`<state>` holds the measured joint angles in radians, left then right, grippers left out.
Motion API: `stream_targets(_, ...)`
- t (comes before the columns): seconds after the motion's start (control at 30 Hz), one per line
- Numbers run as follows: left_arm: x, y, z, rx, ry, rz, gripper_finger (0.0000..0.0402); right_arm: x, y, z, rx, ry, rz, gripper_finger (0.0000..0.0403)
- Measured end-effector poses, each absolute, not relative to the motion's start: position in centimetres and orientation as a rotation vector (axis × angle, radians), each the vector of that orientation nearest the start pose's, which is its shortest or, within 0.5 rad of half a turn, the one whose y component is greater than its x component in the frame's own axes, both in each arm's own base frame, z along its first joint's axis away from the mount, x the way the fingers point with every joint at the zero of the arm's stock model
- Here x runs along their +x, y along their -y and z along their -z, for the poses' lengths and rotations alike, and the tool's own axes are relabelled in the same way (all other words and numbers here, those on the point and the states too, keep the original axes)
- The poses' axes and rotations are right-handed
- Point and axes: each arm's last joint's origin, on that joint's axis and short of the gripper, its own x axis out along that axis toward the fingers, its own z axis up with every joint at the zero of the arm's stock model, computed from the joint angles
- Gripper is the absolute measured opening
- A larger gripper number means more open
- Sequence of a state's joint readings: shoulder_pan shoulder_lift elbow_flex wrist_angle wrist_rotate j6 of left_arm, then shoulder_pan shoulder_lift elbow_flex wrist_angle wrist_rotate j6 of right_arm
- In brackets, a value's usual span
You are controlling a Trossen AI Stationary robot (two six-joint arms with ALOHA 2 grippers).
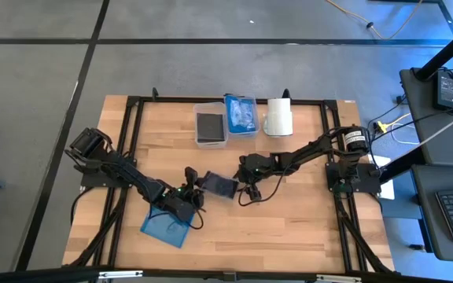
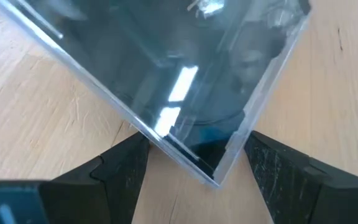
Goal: Pick & place jewel cases by type
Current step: Put the black CD Case into the left transparent bin
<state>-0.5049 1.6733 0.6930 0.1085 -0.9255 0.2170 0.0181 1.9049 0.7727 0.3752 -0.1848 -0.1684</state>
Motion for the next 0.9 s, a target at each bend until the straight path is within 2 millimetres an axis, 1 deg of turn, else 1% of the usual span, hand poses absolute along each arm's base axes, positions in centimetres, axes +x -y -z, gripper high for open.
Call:
stream_targets(0.33,26.3,12.0,-13.0,0.780,-0.716,-0.298,0.0070,33.4,-1.1,-9.0,-0.097,-0.738,-0.257,0.0273)
stream_targets(0.5,26.3,12.0,-13.0,0.771,-0.719,-0.273,0.0035,33.4,-1.1,-9.0,-0.094,-0.739,-0.255,0.0273)
stream_targets(0.6,26.5,12.2,-13.2,0.757,-0.709,-0.274,0.0027,33.4,-1.1,-9.0,-0.094,-0.739,-0.255,0.0273)
stream_targets(0.7,26.7,12.4,-13.5,0.759,-0.703,-0.264,0.0031,33.4,-1.1,-9.0,-0.095,-0.739,-0.252,0.0273)
stream_targets(0.8,27.0,12.5,-13.8,0.755,-0.693,-0.265,0.0039,33.4,-1.1,-9.4,-0.102,-0.735,-0.237,0.0273)
stream_targets(0.9,27.0,12.5,-13.8,0.755,-0.693,-0.265,0.0038,33.1,-1.0,-10.1,-0.109,-0.734,-0.220,0.0273)
